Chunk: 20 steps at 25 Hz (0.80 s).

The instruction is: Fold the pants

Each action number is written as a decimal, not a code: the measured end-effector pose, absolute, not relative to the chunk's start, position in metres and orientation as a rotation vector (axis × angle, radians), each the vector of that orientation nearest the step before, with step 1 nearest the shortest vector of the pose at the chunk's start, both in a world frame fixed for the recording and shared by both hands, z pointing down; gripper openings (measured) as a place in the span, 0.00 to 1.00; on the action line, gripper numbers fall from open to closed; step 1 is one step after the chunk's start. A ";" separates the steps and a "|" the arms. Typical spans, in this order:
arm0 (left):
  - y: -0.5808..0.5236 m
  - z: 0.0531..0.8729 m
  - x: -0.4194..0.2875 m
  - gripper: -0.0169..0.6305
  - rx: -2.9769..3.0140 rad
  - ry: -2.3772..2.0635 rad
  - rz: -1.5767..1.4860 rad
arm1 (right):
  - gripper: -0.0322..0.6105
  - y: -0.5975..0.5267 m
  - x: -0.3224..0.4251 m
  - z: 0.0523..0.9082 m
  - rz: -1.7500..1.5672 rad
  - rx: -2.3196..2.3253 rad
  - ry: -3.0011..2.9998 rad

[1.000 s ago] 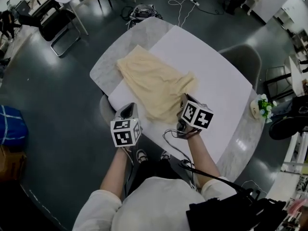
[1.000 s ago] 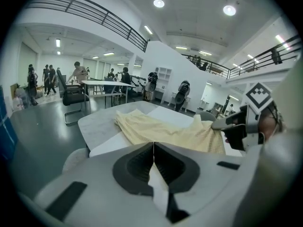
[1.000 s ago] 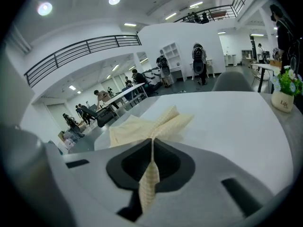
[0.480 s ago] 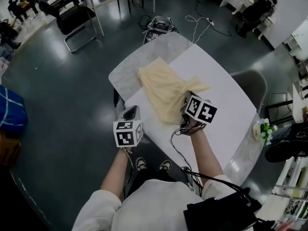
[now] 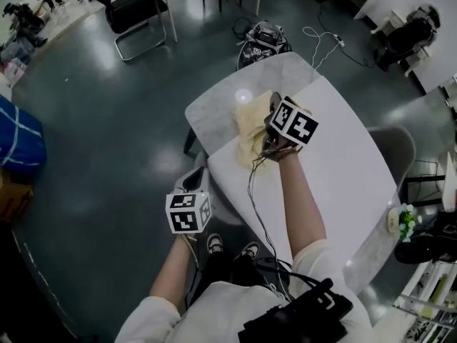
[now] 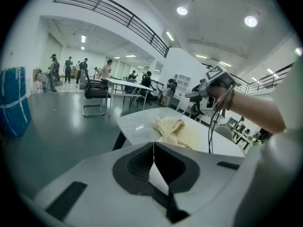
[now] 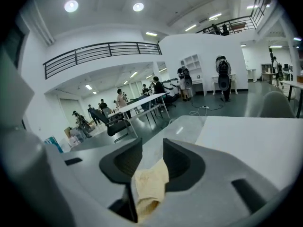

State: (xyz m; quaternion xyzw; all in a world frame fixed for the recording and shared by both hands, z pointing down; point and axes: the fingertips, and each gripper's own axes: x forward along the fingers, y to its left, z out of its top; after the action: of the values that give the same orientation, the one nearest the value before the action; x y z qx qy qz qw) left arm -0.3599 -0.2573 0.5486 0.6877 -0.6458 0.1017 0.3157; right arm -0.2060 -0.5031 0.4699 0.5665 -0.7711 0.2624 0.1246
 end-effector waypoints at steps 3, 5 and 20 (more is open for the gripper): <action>-0.259 0.553 -0.363 0.04 1.828 -1.686 0.255 | 0.23 -0.497 -0.192 0.484 0.809 1.693 -2.225; -0.260 0.555 -0.360 0.04 1.846 -1.670 0.252 | 0.23 -0.486 -0.179 0.501 0.836 1.691 -2.183; -0.260 0.517 -0.309 0.04 1.981 -1.629 0.214 | 0.14 -0.409 -0.122 0.482 0.681 1.690 -2.154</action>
State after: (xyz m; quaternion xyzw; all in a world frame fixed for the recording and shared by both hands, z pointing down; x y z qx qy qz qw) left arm -0.3092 -0.2602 0.5173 0.7390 -0.6075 0.0799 0.2801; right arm -0.1223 -0.4091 0.4818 0.5913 -0.7537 0.2383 0.1597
